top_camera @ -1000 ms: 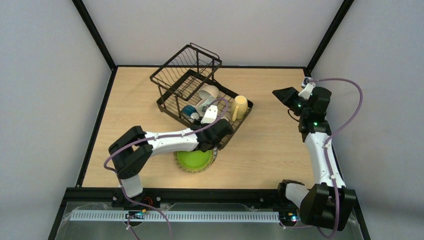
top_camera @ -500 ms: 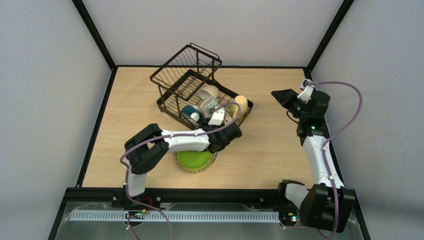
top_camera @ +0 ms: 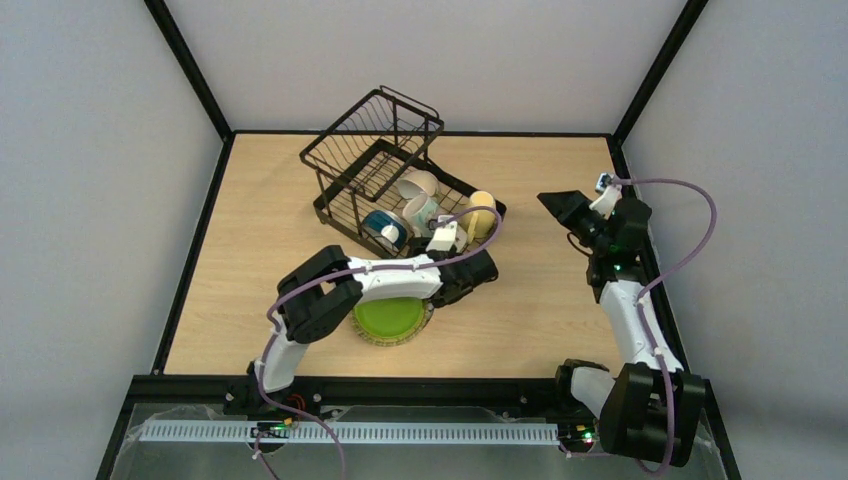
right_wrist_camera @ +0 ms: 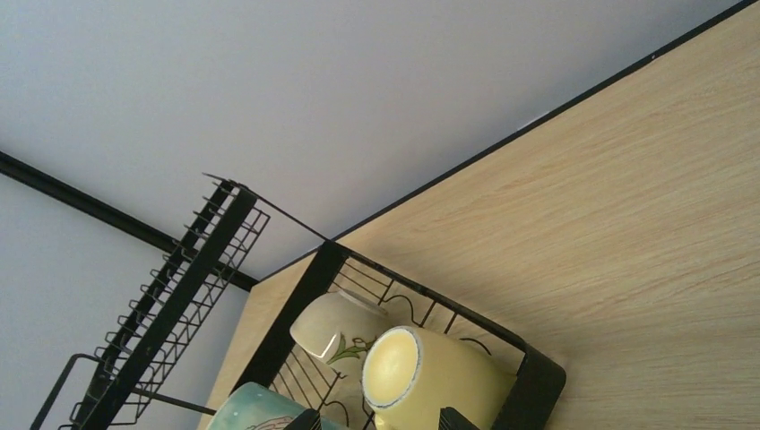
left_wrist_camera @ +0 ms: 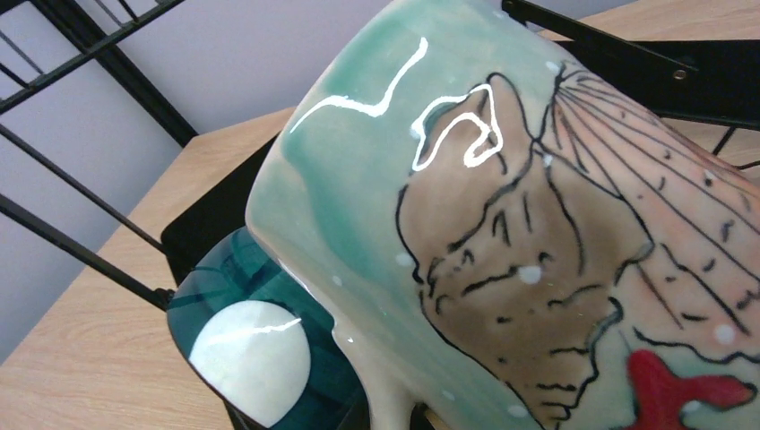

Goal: Load the mixed dishes into the dish rack
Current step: Place the upside down cup on the dish rack.

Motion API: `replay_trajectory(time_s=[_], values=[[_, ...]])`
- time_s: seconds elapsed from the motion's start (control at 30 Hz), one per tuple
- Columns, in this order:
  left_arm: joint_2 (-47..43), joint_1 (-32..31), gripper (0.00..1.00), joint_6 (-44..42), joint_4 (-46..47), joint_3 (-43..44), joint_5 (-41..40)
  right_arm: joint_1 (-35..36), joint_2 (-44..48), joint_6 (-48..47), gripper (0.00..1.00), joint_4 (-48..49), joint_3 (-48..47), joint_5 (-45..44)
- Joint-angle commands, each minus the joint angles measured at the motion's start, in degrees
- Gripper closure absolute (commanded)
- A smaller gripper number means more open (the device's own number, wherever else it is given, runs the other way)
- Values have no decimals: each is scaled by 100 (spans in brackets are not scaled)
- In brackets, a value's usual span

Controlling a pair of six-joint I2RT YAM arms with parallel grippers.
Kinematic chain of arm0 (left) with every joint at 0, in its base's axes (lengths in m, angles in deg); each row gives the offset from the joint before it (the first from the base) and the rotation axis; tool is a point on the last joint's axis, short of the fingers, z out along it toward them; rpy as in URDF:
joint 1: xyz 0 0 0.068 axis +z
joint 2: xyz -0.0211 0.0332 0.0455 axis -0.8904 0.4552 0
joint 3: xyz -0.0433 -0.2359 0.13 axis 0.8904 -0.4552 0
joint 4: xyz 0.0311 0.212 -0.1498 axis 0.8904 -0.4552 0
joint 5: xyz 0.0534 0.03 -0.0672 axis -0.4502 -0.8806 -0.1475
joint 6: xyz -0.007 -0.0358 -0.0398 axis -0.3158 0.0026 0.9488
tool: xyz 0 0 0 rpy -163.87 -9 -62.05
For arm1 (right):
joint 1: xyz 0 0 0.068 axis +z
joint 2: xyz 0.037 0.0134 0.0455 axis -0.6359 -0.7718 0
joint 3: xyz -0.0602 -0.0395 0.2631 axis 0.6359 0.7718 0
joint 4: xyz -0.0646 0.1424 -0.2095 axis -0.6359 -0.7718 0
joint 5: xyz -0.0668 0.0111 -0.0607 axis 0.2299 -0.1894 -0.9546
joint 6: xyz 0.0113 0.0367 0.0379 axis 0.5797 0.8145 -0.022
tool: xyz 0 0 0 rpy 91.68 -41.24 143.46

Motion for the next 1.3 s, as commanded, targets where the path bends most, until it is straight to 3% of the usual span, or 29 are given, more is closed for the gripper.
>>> replay_trajectory(time_s=[0.0,0.6,0.87,1.27], values=[[141,-58,98,1100,-817,405,-989,-9,42,57,25,514,223,35],[1264,-327,98,3534,-4030,1586,-1230,-11,119,330,25,970,699,10],[1313,-407,97,3255,-3932,1721,-855,-8,320,356,25,842,795,-18],[1401,-537,84,3025,-3914,1924,-630,-8,505,178,24,247,659,69]])
